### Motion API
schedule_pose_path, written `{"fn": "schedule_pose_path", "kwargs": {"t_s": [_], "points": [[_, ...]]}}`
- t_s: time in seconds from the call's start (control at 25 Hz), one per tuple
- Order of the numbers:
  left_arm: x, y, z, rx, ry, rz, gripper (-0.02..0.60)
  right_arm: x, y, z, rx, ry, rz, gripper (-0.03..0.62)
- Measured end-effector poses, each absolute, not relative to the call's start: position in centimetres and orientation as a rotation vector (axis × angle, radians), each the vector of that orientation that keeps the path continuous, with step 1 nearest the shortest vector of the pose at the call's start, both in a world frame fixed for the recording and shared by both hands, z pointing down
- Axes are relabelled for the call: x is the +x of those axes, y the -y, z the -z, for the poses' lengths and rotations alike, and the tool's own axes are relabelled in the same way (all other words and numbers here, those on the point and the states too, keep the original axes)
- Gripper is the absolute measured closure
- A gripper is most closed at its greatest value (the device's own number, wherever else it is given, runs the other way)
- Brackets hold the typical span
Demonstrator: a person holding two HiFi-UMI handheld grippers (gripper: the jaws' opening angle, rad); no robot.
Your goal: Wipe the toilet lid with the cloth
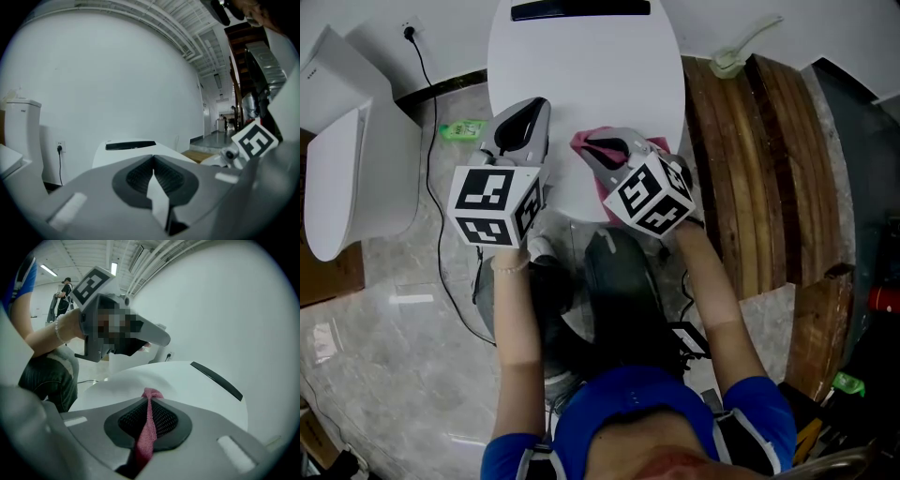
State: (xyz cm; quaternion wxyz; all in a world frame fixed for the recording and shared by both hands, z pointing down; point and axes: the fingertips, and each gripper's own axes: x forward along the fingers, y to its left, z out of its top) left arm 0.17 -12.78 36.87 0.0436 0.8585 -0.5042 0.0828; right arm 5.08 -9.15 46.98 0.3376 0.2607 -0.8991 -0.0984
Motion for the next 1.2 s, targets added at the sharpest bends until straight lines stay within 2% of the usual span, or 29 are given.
{"fn": "schedule_pose_path", "kwargs": {"t_s": [1.2], "points": [[-0.4,14.5,-37.3,2.635,1.499,-0.230,0.580,6.6,15.9,-46.0,0.822,2.313,0.174,0.579]]}}
